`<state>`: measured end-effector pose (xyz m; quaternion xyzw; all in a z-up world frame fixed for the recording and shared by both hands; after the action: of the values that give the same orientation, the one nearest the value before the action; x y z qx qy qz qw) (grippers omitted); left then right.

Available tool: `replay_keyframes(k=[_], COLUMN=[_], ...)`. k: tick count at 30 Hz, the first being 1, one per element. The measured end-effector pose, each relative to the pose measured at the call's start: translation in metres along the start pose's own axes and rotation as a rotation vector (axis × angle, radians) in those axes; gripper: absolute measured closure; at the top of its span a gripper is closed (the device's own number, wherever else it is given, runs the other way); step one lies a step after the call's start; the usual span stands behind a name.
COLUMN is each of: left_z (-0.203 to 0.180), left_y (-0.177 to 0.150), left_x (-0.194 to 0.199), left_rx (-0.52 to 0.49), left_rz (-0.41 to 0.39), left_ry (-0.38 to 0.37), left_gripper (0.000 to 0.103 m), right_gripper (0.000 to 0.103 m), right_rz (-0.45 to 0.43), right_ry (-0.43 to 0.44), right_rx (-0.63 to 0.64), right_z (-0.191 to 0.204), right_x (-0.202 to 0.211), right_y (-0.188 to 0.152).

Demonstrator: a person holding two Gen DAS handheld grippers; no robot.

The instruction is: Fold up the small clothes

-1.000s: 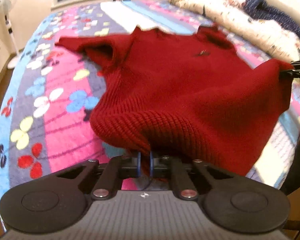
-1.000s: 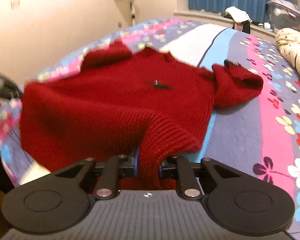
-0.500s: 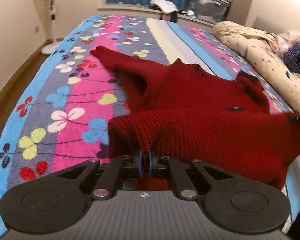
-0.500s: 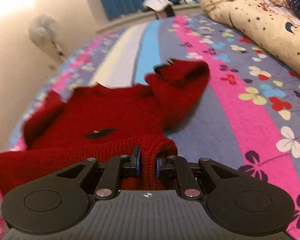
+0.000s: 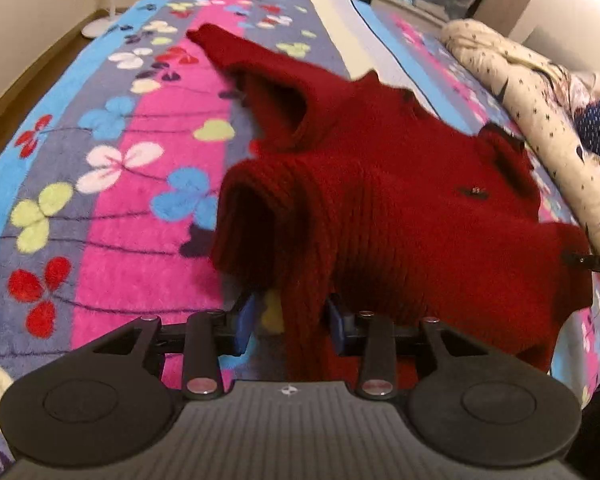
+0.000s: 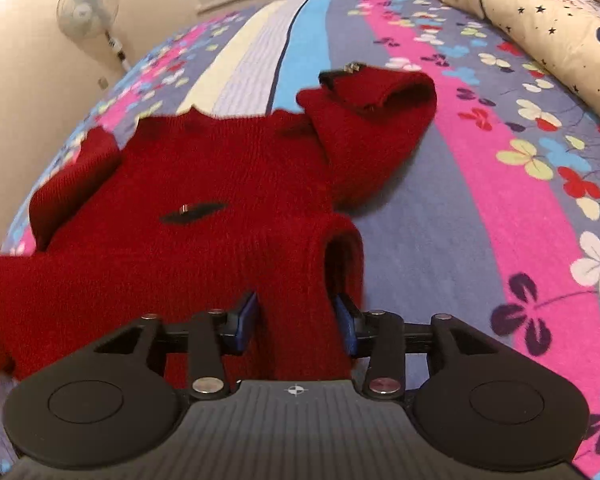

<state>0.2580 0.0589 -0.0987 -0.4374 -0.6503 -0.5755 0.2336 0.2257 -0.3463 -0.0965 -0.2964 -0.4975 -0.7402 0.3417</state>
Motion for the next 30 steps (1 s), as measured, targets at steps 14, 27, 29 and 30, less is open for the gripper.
replay_keyframes(k=[14, 27, 29, 30], left_z=[-0.023, 0.002, 0.004, 0.007], left_y=[-0.017, -0.118, -0.11, -0.102], left_x=[0.042, 0.065, 0.058, 0.058], left_rx=[-0.204, -0.378, -0.356, -0.318], left_rz=[-0.111, 0.172, 0.172, 0.15], left_ry=[-0.102, -0.207, -0.191, -0.195], left_gripper=[0.092, 0.081, 0.065, 0.056], right_gripper=[0.09, 0.089, 0.08, 0.073], right_rz=[-0.065, 0.153, 0.157, 0.132], right_ry=[0.173, 0.279, 0.211, 0.193], right_rx=[-0.046, 0.157, 0.27, 0.277], right_z=[-0.012, -0.039, -0.031, -0.03], right_x=[0.055, 0.104, 0.096, 0.096], right_y=[-0.015, -0.111, -0.119, -0.114])
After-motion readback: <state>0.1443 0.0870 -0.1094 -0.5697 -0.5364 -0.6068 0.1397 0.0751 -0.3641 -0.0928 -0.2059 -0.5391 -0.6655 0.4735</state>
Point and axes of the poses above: each gripper's, at about its wrist camera, not at the fingertips, and x roughly against the way its jaws point, z to its left, y to its top, the point moved 9 cm from there along -x, roughly the way its jaws point, and after that the axes turned 1 degree about -z, right-handed, at the moved point
